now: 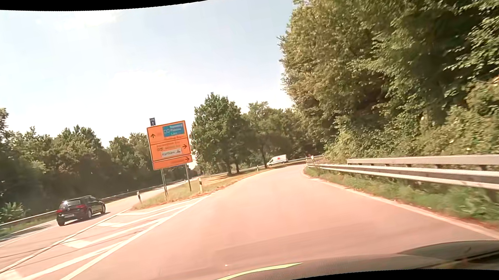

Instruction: Follow the waypoints while adhering to traffic rules and regulations

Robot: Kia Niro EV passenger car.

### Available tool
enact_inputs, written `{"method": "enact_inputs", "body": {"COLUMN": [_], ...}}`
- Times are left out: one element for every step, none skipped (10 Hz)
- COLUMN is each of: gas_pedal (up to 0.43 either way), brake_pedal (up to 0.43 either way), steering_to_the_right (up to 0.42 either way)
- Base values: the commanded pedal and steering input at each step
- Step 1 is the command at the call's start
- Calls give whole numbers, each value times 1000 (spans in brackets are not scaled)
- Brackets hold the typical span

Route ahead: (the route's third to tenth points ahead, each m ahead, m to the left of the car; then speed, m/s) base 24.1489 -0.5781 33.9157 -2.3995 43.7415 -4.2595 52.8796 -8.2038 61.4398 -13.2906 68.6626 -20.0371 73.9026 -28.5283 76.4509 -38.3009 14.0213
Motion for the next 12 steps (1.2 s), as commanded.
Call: {"method": "enact_inputs", "body": {"gas_pedal": [0, 0, 0, 0, 0, 0, 0, 0, 0, 0, 0, 0], "brake_pedal": [0, 0, 0, 0, 0, 0, 0, 0, 0, 0, 0, 0], "steering_to_the_right": [14, 13, 14, 14, 15, 16, 18, 20, 20, 21, 23, 25]}}
